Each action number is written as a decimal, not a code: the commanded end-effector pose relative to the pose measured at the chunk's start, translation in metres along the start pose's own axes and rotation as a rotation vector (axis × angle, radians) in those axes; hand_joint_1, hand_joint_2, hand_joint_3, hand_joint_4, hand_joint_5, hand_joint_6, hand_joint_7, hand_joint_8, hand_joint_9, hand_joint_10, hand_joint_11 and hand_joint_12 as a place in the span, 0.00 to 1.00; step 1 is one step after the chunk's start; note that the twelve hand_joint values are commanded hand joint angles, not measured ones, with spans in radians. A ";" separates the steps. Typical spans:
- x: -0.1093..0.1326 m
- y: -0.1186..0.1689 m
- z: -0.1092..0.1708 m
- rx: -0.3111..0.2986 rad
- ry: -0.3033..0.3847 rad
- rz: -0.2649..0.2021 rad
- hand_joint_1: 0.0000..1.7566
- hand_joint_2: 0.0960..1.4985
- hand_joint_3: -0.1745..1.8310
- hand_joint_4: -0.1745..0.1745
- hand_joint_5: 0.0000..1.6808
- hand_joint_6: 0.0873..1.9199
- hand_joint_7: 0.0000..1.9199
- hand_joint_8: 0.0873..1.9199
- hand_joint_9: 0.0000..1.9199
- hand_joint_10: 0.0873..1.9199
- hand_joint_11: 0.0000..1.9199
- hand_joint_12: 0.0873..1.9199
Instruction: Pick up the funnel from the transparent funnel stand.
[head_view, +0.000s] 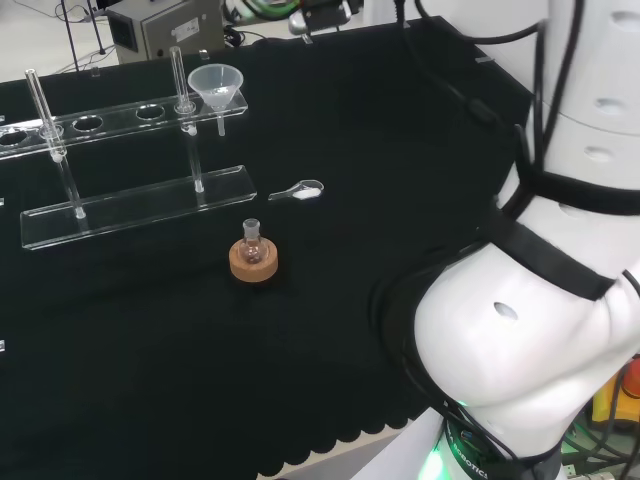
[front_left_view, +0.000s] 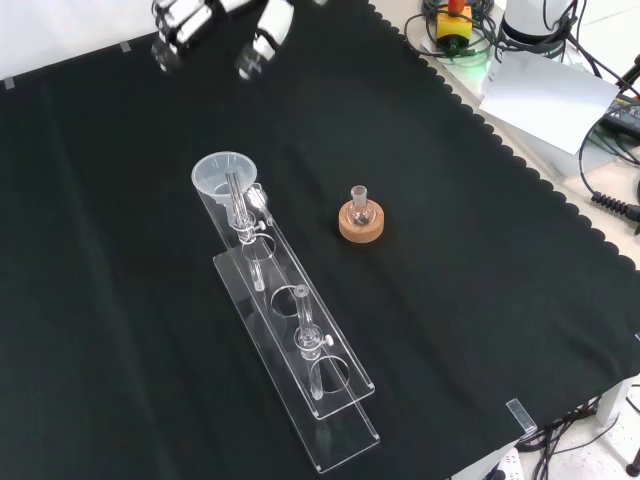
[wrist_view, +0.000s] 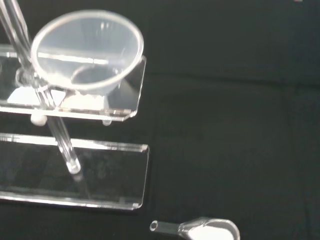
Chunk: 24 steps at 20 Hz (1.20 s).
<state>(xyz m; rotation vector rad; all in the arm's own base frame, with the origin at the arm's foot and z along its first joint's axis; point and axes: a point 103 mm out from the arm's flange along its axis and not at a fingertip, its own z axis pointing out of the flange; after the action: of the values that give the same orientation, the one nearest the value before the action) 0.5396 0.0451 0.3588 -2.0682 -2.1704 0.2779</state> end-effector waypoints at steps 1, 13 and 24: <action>0.027 0.029 0.025 0.082 -0.013 -0.040 0.19 0.68 0.20 0.39 0.15 0.00 0.05 0.28 0.12 0.33 0.01 0.72; 0.044 0.045 0.038 0.194 -0.028 -0.048 0.26 0.52 0.17 0.30 0.13 0.00 0.00 0.29 0.11 0.37 0.08 0.75; 0.052 0.052 0.049 0.245 -0.058 -0.069 0.32 0.48 0.17 0.27 0.07 0.00 0.00 0.22 0.09 0.39 0.10 0.75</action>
<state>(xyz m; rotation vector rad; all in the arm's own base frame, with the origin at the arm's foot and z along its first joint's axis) 0.5772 0.0935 0.3022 -1.8902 -2.1080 0.5442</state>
